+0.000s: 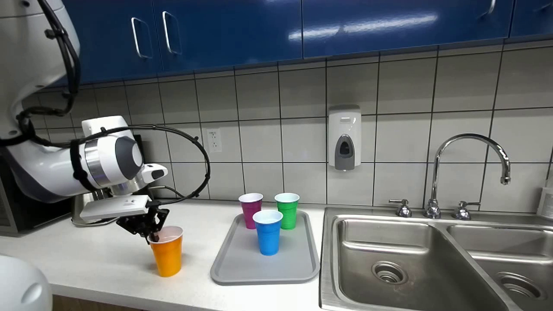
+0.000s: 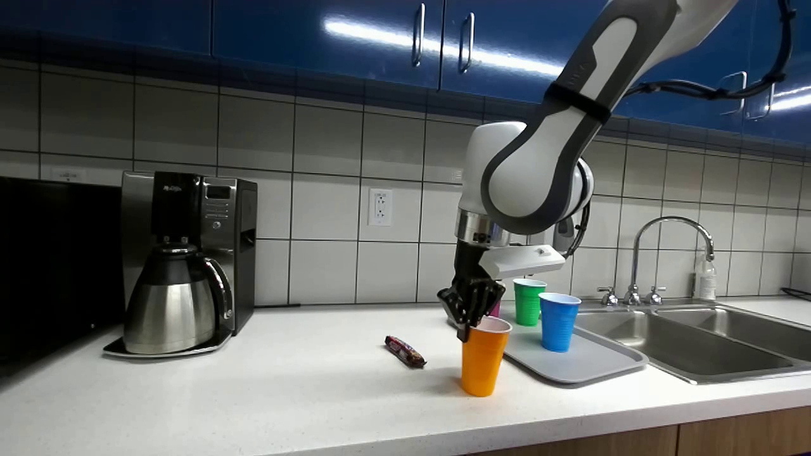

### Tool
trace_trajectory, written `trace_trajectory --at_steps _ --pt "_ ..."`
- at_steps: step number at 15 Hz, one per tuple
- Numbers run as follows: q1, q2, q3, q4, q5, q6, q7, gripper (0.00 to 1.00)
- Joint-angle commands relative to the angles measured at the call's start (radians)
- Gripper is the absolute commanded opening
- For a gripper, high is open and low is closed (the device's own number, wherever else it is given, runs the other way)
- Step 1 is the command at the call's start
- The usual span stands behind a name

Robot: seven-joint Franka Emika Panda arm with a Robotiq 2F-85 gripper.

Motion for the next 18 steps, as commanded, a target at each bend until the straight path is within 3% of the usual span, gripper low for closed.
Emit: trace_trajectory --at_steps 1,8,18 --pt "0.003 0.014 0.004 0.019 -0.033 -0.004 0.044 0.46" --pt "0.005 0.015 0.004 0.02 -0.02 -0.004 0.039 0.98" --pt "0.031 -0.041 -0.017 -0.005 0.091 0.032 -0.007 1.0"
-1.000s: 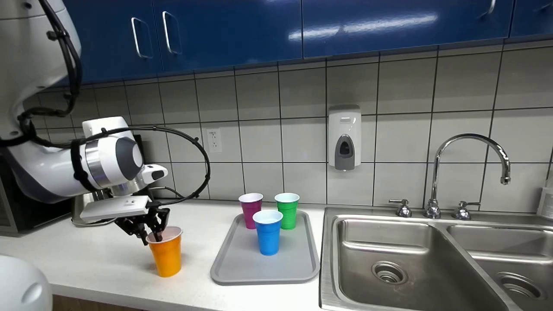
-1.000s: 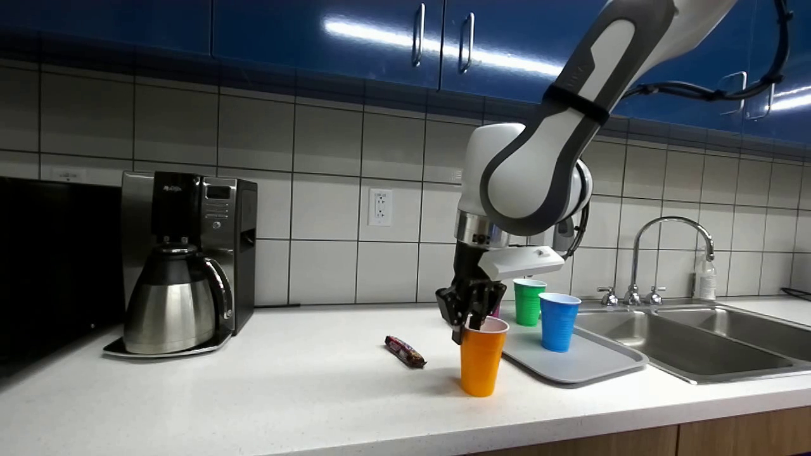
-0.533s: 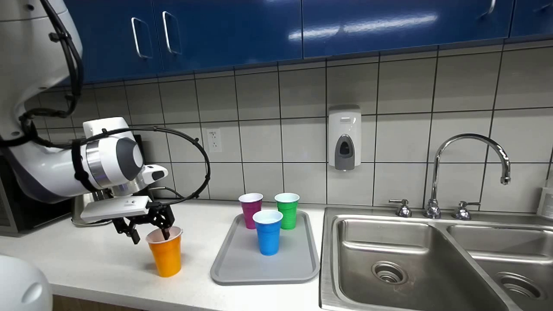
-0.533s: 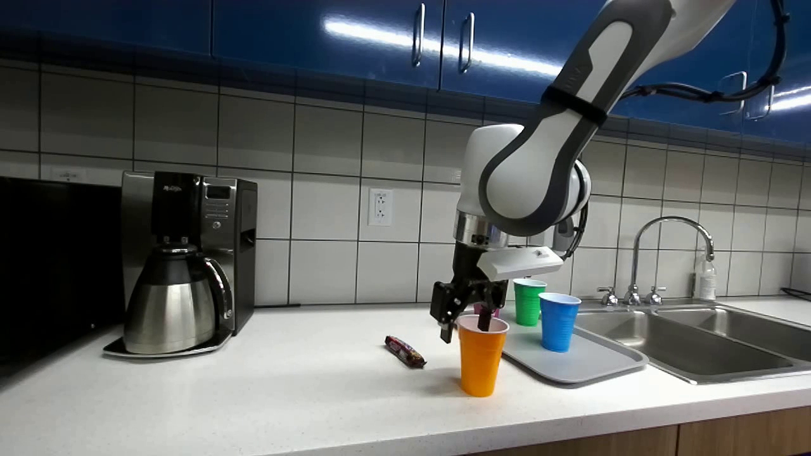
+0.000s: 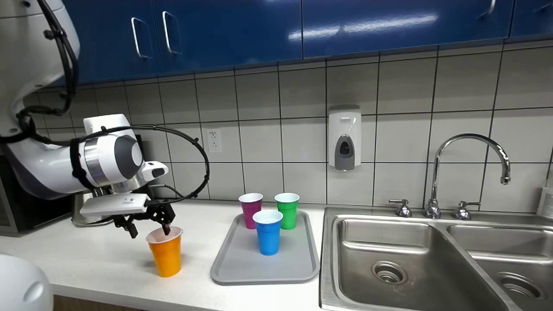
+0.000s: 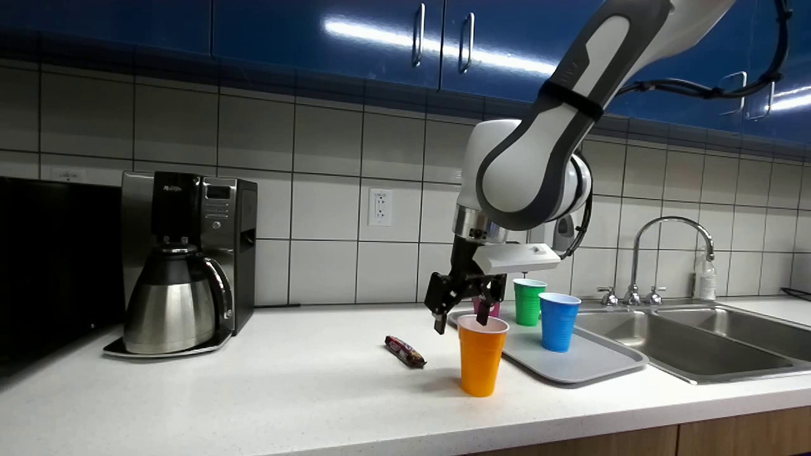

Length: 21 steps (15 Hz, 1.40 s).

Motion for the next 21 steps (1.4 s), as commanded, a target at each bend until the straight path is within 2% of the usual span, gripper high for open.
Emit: trace_trajectory --at_steps 1,13,21 --pt "0.024 -0.052 -0.013 -0.019 0.056 0.02 -0.009 1.0" --pt "0.02 -0.176 -0.034 -0.062 0.191 0.096 -0.039 1.0" --pt "-0.012 -0.213 -0.101 -0.059 0.23 0.129 -0.051 1.0"
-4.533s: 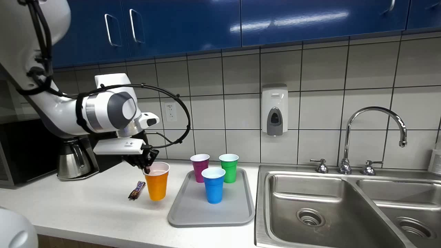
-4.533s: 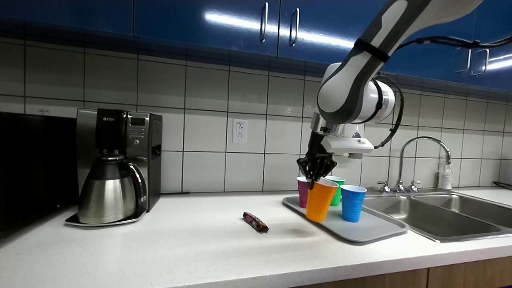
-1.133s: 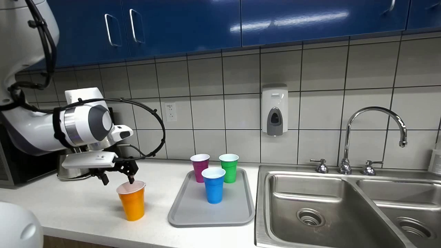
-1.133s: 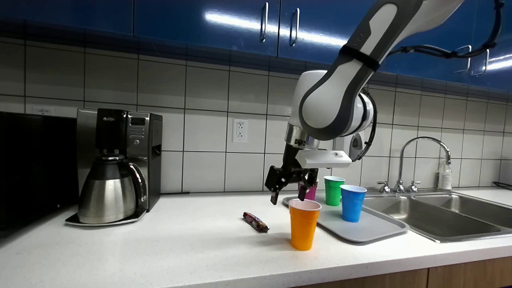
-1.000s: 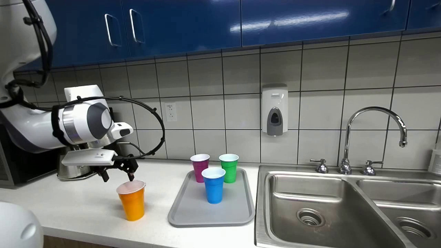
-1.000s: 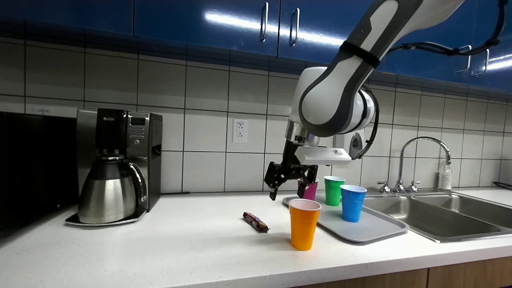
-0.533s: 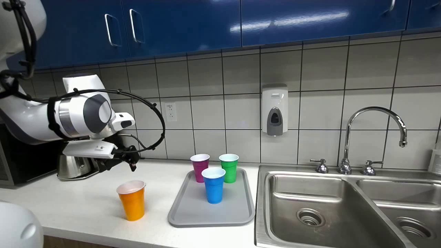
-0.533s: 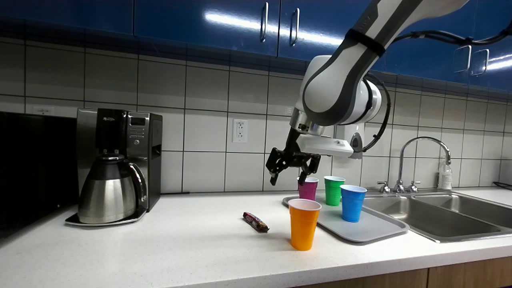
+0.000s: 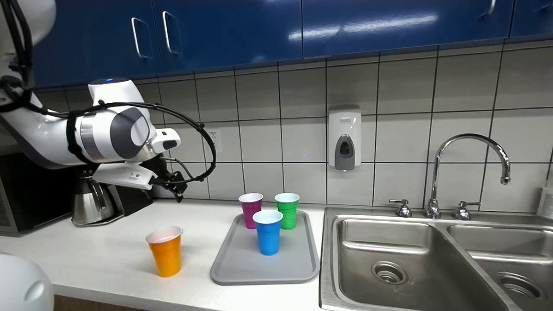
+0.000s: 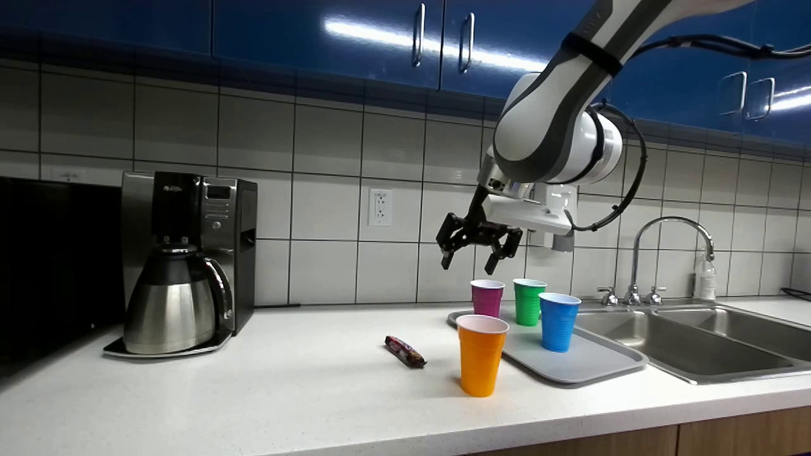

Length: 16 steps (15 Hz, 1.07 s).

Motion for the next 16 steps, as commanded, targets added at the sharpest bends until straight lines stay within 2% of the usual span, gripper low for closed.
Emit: trace_trajectory --at_steps 1,8,16 --pt "-0.021 -0.031 -0.03 -0.016 0.038 0.023 -0.044 1.0" --pt "-0.058 -0.011 -0.105 -0.001 0.056 0.041 -0.093 1.0" --pt "-0.132 0.03 -0.16 0.022 0.032 0.058 -0.142 1.0"
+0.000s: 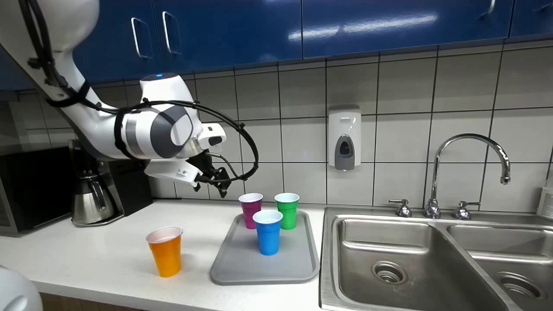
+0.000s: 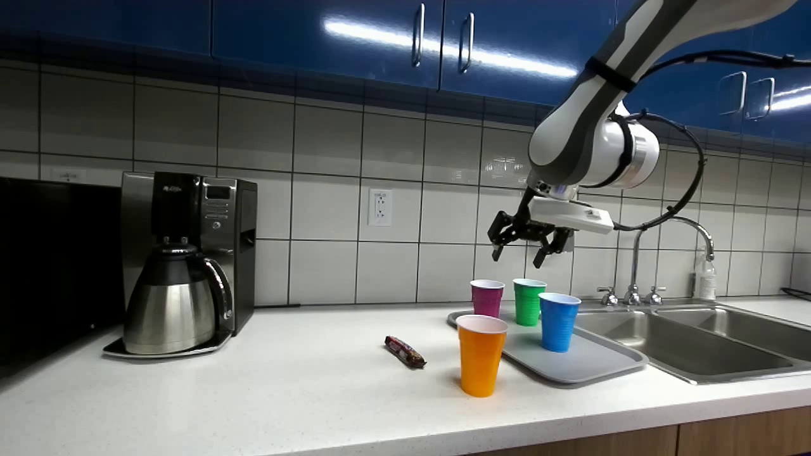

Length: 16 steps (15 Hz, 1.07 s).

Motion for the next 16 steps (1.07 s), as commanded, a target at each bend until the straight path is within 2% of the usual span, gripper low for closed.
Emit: trace_trajectory --at_steps 1,12,16 --pt "-0.039 0.037 -0.017 0.026 -0.003 0.023 -0.048 1.0" --pt "-0.099 0.181 -0.064 0.128 -0.024 0.031 -0.065 1.0" --pt "-0.101 0.246 -0.087 0.178 -0.084 0.024 -0.026 1.0"
